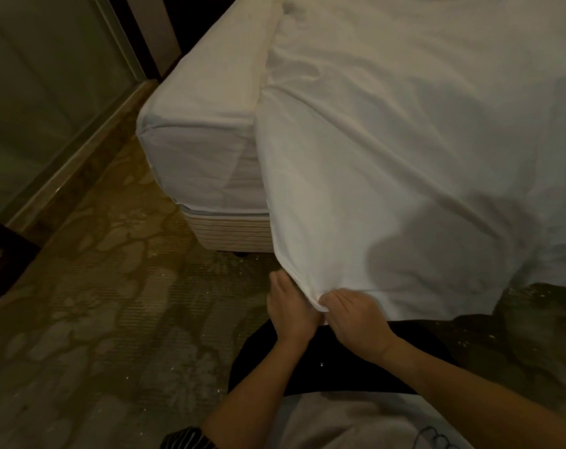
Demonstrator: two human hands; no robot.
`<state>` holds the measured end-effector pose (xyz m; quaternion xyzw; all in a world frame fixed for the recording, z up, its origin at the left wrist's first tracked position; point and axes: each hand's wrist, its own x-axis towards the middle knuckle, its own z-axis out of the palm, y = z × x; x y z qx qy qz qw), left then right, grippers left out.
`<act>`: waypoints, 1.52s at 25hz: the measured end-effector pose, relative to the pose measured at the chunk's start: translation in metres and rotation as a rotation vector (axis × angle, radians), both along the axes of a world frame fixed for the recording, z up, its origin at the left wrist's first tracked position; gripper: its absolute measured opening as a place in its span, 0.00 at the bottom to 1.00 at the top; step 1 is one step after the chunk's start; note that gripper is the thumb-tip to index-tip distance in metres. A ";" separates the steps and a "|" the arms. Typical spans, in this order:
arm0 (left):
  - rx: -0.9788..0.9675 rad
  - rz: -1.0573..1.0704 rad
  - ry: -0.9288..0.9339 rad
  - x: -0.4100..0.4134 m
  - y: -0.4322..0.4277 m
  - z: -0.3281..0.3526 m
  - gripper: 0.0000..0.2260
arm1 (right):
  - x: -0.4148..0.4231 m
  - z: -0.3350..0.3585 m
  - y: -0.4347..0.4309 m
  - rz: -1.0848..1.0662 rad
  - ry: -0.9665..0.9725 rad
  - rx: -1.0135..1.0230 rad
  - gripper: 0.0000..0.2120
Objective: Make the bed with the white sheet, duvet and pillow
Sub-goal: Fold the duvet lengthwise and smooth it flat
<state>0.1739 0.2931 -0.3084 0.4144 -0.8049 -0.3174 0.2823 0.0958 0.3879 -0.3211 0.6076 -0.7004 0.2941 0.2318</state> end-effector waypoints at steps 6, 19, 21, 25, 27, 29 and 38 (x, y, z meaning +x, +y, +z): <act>-0.027 0.091 -0.131 0.014 -0.024 -0.010 0.10 | -0.012 0.013 -0.003 0.041 0.176 0.131 0.06; -0.251 -0.360 -0.866 0.052 -0.079 -0.020 0.19 | -0.024 0.023 -0.013 -0.032 0.104 0.721 0.17; -0.321 -0.319 -0.742 0.047 -0.083 0.000 0.20 | -0.030 0.042 -0.010 -0.168 0.015 0.743 0.14; -0.451 -0.367 -0.384 0.025 -0.086 0.062 0.20 | -0.034 0.079 -0.006 -0.378 0.036 0.629 0.24; -0.515 -0.407 -0.387 0.016 -0.085 0.090 0.24 | -0.038 0.102 -0.004 -0.429 0.036 0.603 0.26; -0.577 -0.423 -0.425 0.006 -0.087 0.117 0.32 | -0.048 0.126 -0.006 -0.469 0.006 0.580 0.26; -0.693 -0.336 -0.417 -0.125 -0.165 0.162 0.58 | -0.160 0.184 -0.090 -0.580 0.100 0.410 0.62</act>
